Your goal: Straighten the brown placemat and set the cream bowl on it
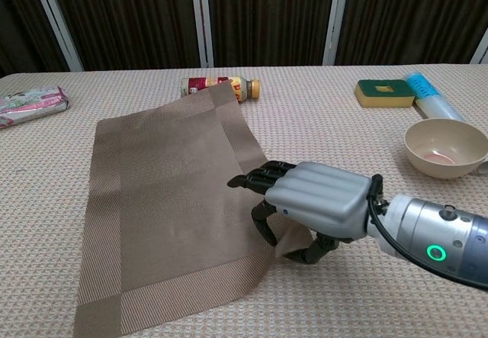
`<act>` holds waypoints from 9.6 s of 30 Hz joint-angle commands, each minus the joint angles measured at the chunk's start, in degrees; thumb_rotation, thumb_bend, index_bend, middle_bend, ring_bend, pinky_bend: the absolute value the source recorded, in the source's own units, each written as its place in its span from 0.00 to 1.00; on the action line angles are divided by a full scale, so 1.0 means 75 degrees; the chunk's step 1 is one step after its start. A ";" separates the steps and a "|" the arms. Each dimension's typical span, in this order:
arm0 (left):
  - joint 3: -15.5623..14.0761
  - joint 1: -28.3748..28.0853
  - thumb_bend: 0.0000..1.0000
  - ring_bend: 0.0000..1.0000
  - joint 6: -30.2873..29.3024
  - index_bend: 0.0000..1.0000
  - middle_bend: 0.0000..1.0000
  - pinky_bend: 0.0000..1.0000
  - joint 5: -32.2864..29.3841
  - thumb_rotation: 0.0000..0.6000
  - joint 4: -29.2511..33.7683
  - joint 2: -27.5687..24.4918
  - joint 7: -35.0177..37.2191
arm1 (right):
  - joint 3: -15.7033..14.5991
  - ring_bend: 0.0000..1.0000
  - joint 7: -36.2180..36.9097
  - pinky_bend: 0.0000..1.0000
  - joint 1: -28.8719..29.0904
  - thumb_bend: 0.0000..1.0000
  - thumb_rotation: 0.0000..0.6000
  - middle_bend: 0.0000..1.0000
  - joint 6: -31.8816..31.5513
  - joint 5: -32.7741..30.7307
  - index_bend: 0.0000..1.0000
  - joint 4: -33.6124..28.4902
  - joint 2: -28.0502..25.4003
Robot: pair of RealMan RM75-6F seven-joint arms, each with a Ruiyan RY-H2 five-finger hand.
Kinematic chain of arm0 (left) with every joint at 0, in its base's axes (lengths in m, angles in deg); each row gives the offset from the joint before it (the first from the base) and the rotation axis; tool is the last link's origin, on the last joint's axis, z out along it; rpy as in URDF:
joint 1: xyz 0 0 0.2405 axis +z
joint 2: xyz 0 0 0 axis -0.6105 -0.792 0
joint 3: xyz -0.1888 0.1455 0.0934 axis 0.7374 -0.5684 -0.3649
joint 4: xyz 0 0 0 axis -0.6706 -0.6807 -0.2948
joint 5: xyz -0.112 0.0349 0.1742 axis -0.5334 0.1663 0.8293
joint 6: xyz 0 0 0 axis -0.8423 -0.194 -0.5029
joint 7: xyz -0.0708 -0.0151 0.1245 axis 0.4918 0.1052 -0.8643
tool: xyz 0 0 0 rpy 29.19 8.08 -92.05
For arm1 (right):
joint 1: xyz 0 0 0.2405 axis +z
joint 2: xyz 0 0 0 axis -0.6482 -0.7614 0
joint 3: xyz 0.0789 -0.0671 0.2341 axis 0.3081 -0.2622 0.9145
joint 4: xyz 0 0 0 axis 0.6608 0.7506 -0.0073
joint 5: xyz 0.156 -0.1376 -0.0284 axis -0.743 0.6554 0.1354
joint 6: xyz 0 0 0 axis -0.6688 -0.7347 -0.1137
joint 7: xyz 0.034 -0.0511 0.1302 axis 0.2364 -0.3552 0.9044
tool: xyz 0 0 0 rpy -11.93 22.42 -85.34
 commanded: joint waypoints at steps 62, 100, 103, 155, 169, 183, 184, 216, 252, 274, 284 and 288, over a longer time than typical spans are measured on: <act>-0.0352 -0.0017 0.00 0.00 0.0200 0.00 0.00 0.00 0.0548 1.00 -0.0319 0.0244 0.0105 | 0.1124 0.00 -0.0625 0.00 -0.1024 0.00 1.00 0.00 -0.3280 -0.0484 0.00 0.0444 -0.2724; -0.1071 -0.2403 0.16 0.00 0.1612 0.31 0.00 0.00 0.3281 1.00 -0.4283 0.4261 0.1019 | -0.0037 0.00 -0.0395 0.00 -0.4270 0.00 1.00 0.00 -0.5371 -0.0782 0.00 -0.2257 -0.3088; -0.1029 -0.2510 0.16 0.00 0.1754 0.31 0.00 0.00 0.3201 1.00 -0.4348 0.4412 0.0941 | -0.0029 0.00 -0.0246 0.00 -0.4282 0.00 1.00 0.00 -0.5311 -0.0738 0.00 -0.2293 -0.3146; -0.1158 -0.2822 0.58 0.00 0.1840 0.78 0.00 0.00 0.2862 1.00 -0.3750 0.4474 0.0474 | 0.0244 0.00 0.0195 0.00 -0.4621 0.00 1.00 0.00 -0.5384 -0.0183 0.00 -0.2606 -0.3479; -0.2621 -0.2324 0.57 0.00 0.0824 0.81 0.00 0.00 0.4361 1.00 -0.2069 0.2830 0.0538 | 0.0228 0.00 0.0115 0.00 -0.4746 0.00 1.00 0.00 -0.5504 0.0057 0.00 -0.2760 -0.3492; -0.3332 -0.2116 0.57 0.00 0.0651 0.84 0.00 0.00 0.5105 1.00 -0.1837 0.2574 0.0494 | 0.0247 0.00 -0.0007 0.00 -0.4821 0.00 1.00 0.00 -0.5560 0.0224 0.00 -0.2779 -0.3430; -0.3356 -0.2086 0.57 0.00 0.0657 0.84 0.00 0.00 0.5082 1.00 -0.1846 0.2526 0.0503 | 0.0250 0.00 -0.0005 0.00 -0.4822 0.00 1.00 0.00 -0.5550 0.0230 0.00 -0.2779 -0.3429; -0.3375 -0.1400 0.00 0.00 -0.0090 0.00 0.00 0.00 0.4636 1.00 -0.1444 0.1000 0.1349 | 0.0266 0.00 0.0041 0.00 -0.4885 0.00 1.00 0.00 -0.5409 0.0399 0.00 -0.2886 -0.3478; -0.0682 -0.0695 0.00 0.00 -0.0741 0.00 0.00 0.00 0.0702 1.00 -0.0306 -0.0062 0.0419 | 0.1205 0.00 0.0281 0.00 -0.1923 0.00 1.00 0.00 -0.0721 -0.2148 0.34 0.0315 -0.2213; -0.0461 -0.0492 0.00 0.00 -0.0764 0.00 0.00 0.00 0.0992 1.00 -0.0269 -0.0166 0.0681 | 0.0809 0.00 0.0493 0.00 -0.1871 0.31 1.00 0.00 -0.0910 -0.2036 0.57 0.1757 -0.1362; -0.0363 -0.0442 0.00 0.00 -0.0669 0.00 0.00 0.00 0.1010 1.00 -0.0306 -0.0161 0.0782 | 0.0790 0.00 0.1482 0.00 -0.1814 0.34 1.00 0.05 -0.1891 -0.1248 0.69 0.1906 -0.1119; -0.0329 -0.0414 0.00 0.00 -0.0633 0.00 0.00 0.00 0.1014 1.00 -0.0289 -0.0194 0.0873 | 0.0822 0.00 0.1931 0.00 -0.1746 0.34 1.00 0.06 -0.2340 -0.0832 0.70 0.1290 -0.1327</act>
